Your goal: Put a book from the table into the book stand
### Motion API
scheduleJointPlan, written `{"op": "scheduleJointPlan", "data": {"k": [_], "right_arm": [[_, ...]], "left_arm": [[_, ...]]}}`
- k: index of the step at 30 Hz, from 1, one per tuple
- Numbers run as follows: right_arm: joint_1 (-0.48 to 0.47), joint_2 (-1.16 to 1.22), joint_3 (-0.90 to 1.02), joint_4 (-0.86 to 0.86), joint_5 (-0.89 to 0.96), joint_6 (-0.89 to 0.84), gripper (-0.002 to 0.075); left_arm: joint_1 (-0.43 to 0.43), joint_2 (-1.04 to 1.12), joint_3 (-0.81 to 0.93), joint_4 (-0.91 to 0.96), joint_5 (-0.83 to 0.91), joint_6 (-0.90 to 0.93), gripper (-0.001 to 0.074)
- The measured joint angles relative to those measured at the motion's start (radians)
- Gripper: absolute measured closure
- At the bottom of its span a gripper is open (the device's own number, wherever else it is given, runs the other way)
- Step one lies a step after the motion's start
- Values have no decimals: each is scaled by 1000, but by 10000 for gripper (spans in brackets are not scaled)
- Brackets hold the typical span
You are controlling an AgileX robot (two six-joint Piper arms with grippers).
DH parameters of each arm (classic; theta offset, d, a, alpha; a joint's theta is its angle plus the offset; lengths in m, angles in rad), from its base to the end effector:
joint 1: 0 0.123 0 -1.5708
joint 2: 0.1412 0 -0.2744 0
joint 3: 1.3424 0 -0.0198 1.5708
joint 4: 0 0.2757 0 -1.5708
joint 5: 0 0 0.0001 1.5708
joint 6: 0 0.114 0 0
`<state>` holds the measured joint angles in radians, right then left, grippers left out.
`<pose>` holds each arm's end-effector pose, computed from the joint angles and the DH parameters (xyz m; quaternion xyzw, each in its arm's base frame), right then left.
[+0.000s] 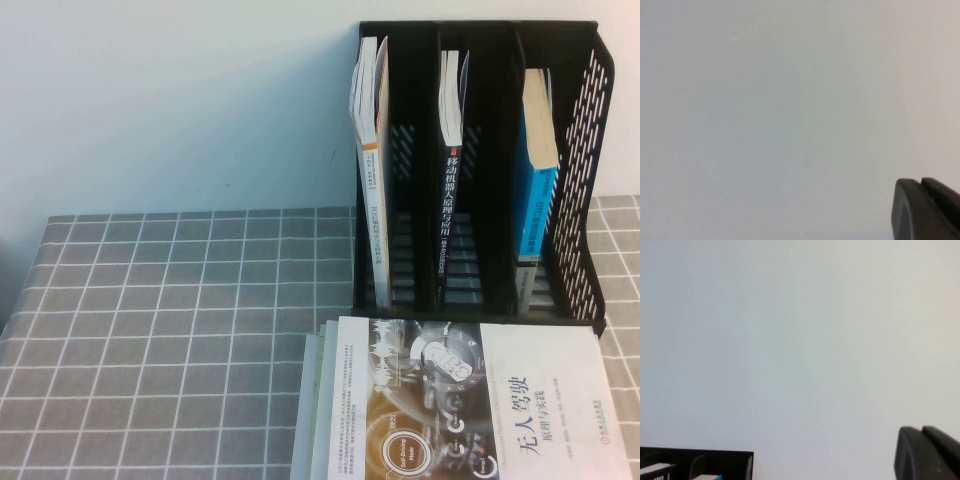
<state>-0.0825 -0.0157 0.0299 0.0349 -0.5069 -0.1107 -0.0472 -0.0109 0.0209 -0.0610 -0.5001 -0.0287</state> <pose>0.0962 -0.0099 0.2595 0.0080 0.4755 -0.0755 0.8764 0.0969 -0.0012 0.2617 -0.0212 0.4766 -0.0499 0.8775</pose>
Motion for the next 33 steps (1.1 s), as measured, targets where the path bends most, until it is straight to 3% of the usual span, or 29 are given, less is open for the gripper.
{"op": "scheduleJointPlan", "data": {"k": [5, 9, 11, 16, 19, 27, 33], "right_arm": [[0, 0, 0, 0, -2, 0, 729], [0, 0, -16, -17, 40, -34, 729], [0, 0, -64, -35, 132, -43, 729], [0, 11, -318, -42, 627, -43, 729], [0, 65, -440, -46, 816, -43, 729], [0, 332, -666, 57, 1177, -56, 729], [0, 552, -722, 183, 1355, -163, 729]], "left_arm": [[0, -2, 0, -30, -38, -76, 738], [0, -5, -82, -50, 195, -144, 738], [0, -5, -159, -50, 306, -149, 738], [0, 5, -375, -46, 564, -149, 738], [0, 48, -447, -43, 654, -142, 738], [0, 231, -522, -129, 863, -103, 738], [0, 376, -531, -246, 986, 29, 738]]}}
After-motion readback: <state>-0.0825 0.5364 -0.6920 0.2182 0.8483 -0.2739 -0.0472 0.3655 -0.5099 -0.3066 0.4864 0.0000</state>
